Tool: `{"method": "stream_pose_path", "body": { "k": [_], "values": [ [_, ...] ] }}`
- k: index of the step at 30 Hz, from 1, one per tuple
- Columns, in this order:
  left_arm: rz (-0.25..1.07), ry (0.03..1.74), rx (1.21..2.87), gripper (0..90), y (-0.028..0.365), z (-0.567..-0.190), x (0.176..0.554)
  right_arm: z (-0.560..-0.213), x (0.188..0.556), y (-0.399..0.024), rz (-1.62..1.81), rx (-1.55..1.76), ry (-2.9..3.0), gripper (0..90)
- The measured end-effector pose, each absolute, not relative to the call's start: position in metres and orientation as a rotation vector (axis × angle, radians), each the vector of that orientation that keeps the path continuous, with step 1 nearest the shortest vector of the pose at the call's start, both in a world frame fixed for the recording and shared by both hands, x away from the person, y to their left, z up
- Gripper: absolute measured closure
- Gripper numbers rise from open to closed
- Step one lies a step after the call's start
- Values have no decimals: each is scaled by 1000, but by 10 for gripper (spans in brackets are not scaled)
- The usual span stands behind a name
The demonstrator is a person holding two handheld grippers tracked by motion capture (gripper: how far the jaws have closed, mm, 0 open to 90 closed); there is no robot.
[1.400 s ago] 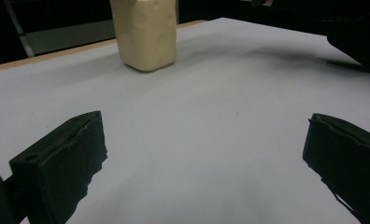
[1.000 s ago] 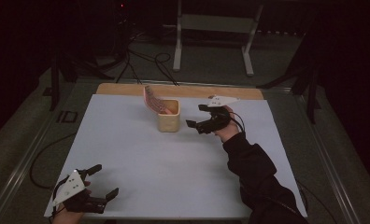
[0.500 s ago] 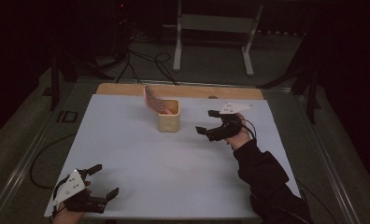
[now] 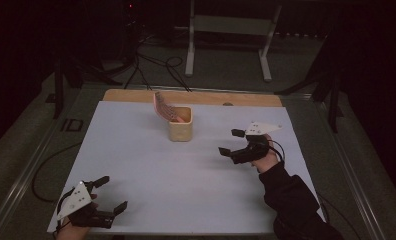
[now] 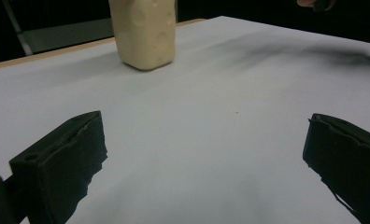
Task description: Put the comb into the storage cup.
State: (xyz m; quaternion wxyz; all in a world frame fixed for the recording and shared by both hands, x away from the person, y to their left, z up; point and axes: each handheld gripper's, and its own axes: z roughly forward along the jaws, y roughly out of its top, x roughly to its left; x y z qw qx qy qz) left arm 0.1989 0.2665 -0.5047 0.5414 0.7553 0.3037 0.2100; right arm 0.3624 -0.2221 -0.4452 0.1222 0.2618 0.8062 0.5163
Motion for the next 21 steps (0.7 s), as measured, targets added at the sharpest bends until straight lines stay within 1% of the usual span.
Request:
{"method": "stream_pose_path", "body": {
  "k": [9,21],
  "values": [
    [500,720,1799,0,266,-505,199,-454,345,-240,1503,803,2340,103],
    [500,719,1802,0,266,-505,199,-473,309,-263,1495,863,2319,102]
  ]
}}
